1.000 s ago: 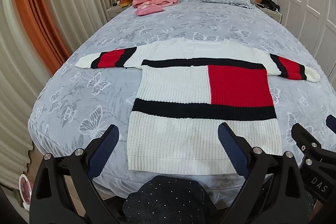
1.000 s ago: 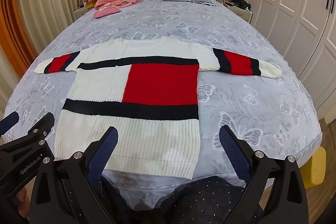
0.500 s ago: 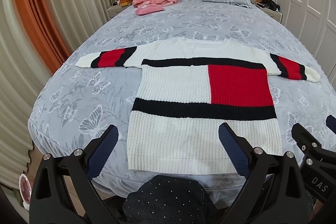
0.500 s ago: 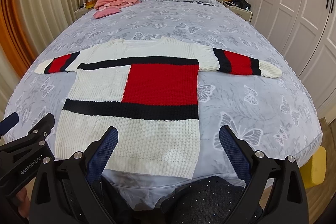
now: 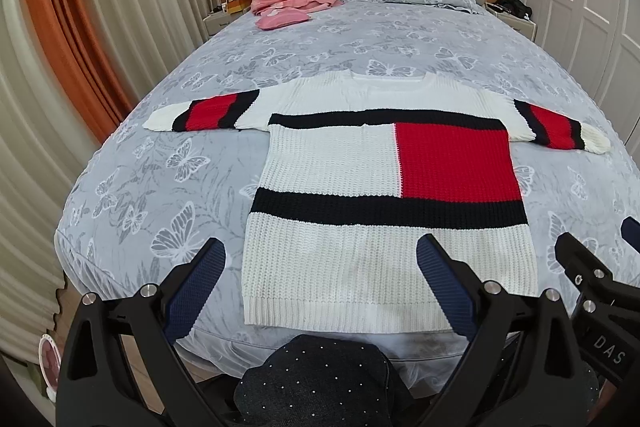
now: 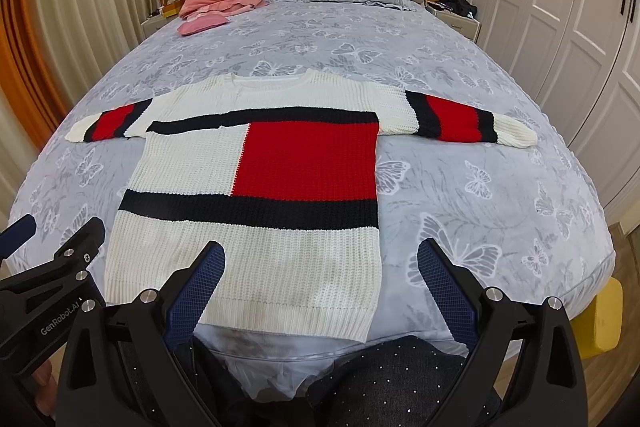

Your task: Fold small clothes

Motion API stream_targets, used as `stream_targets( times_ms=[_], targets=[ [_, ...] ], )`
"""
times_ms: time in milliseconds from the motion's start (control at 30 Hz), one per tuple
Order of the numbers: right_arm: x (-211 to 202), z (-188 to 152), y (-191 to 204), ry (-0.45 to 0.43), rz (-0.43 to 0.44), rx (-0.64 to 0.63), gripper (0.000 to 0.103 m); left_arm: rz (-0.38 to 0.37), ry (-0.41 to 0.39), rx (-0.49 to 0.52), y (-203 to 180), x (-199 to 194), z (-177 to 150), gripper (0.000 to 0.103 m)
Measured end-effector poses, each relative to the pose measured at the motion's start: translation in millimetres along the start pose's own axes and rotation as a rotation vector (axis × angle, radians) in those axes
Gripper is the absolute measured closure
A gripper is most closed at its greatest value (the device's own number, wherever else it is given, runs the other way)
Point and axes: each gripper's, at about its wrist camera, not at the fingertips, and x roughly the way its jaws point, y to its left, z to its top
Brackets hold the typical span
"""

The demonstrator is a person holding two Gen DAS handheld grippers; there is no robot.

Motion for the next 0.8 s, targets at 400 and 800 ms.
stream_targets(
  times_ms=[400,800],
  targets=[
    [8,-2,-1,0.009,0.007,0.009,0.007,-0.003,0.018,0.003,-5,7,3,0.009],
    [121,59,-200,0.005,-0.112,0.191,0.008,-0.024,0.116,-0.054,-3,55,10,0.009]
  ],
)
